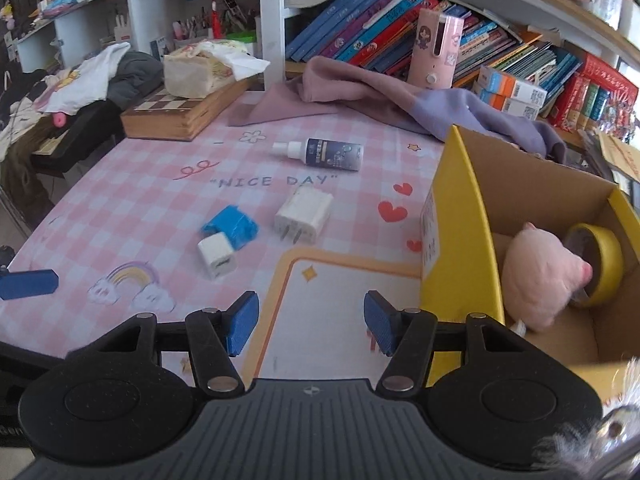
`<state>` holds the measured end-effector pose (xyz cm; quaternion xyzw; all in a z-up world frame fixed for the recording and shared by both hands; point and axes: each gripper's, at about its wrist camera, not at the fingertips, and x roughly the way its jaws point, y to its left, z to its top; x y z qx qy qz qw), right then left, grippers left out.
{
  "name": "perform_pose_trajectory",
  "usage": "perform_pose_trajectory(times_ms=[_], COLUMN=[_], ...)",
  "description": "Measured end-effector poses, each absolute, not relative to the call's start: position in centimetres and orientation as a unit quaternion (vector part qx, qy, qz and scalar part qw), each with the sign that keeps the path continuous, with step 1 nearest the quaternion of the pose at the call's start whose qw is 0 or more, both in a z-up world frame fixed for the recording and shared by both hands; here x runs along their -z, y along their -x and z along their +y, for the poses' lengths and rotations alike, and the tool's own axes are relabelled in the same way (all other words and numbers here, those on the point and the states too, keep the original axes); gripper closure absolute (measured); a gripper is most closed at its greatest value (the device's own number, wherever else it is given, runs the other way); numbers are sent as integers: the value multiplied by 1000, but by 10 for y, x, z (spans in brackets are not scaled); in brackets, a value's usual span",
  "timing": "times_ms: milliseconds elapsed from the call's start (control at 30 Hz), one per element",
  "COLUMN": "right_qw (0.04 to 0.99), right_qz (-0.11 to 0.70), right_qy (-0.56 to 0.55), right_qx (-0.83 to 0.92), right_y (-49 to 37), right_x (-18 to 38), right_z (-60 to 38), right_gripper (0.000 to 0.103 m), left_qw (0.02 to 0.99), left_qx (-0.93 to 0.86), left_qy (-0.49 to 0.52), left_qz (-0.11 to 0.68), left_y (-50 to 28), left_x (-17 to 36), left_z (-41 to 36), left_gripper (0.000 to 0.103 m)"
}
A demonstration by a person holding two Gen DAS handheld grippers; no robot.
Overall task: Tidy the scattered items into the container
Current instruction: 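Move the left tool to the small white plug adapter while the right tool approaches the white charger, then grasp the white plug adapter with the left tool while the right tool grasps the white charger block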
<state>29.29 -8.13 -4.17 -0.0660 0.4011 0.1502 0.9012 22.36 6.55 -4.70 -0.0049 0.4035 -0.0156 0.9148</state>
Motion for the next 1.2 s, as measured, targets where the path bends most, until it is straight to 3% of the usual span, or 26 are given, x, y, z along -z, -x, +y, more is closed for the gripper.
perform_pose_trajectory(times_ms=[300,433,600,667,733,1200], right_qw=[891,888,884,883,881,859], right_qz=[423,430,437,439,443,484], right_qy=[50,45,48,50,49,52], right_qx=[-156,-155,-158,-159,-160,-161], right_y=[-359,-382,-406,-414,-422,-446], right_x=[52,57,63,66,69,96], right_z=[-66,-58,-50,-46,-43,-33], right_gripper=[46,46,46,46,46,46], left_qw=[910,906,906,905,900,901], left_qx=[5,16,21,19,16,26], left_qy=[-6,-12,9,21,31,20], left_qz=[415,422,423,425,434,433], left_y=[-277,-297,-314,-320,-327,-331], left_x=[67,77,86,89,94,98], left_z=[59,53,51,53,54,48], left_gripper=[13,24,25,28,39,58])
